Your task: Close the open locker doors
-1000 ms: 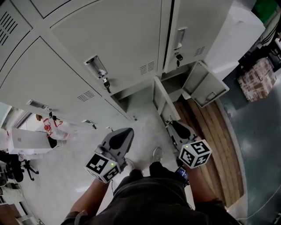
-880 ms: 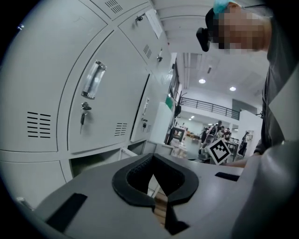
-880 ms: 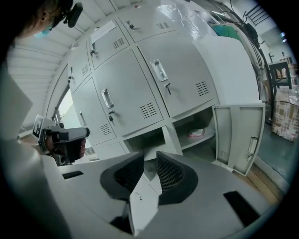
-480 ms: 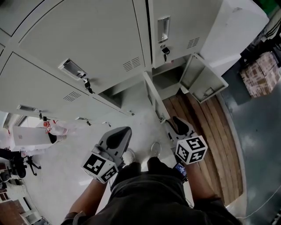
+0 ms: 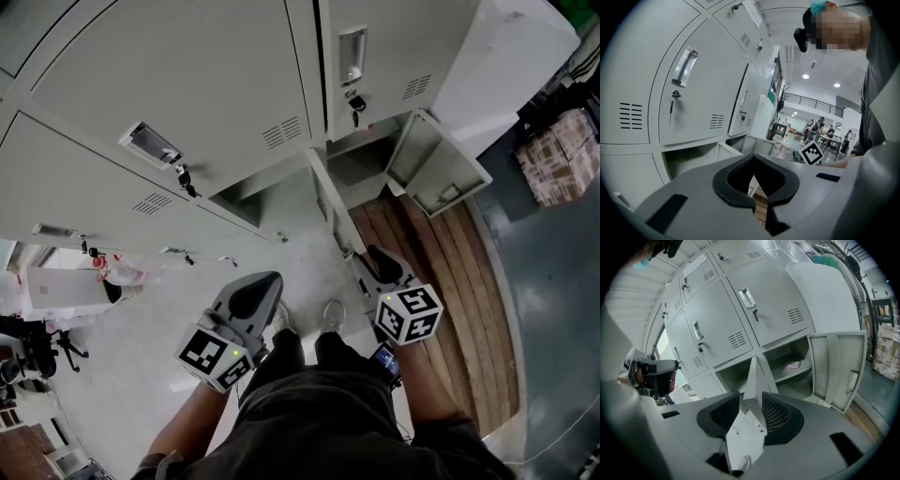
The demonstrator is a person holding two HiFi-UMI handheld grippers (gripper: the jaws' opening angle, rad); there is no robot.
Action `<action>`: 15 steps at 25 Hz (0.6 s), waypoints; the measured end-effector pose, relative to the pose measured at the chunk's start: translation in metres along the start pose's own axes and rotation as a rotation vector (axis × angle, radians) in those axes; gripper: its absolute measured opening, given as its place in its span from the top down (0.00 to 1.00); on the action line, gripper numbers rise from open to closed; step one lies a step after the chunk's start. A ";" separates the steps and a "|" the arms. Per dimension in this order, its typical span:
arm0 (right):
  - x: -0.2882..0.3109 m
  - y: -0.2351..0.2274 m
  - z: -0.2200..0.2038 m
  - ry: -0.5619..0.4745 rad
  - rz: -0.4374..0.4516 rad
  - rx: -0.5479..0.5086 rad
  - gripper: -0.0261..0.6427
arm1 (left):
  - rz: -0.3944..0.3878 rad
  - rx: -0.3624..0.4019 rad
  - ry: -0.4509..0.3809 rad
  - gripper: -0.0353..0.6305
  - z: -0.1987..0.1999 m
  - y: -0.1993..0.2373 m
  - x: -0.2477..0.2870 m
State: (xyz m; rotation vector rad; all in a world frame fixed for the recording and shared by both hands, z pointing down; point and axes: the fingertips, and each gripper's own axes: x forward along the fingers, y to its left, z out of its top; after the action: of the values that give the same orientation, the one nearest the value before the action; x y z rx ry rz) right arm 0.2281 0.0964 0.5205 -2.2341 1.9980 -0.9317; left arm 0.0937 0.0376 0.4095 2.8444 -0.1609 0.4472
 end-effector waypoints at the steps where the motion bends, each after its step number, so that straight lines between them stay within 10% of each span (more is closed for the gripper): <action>1: 0.001 0.000 0.000 0.000 -0.005 0.002 0.79 | 0.001 -0.002 0.002 0.94 -0.001 0.001 -0.001; 15: 0.011 0.008 -0.006 0.018 -0.057 0.033 0.80 | -0.013 -0.028 -0.011 0.94 -0.002 0.025 -0.012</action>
State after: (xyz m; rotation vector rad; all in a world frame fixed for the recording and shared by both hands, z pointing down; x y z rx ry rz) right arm 0.2184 0.0868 0.5266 -2.2850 1.9208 -0.9856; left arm 0.0782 0.0153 0.4129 2.8199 -0.1497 0.4228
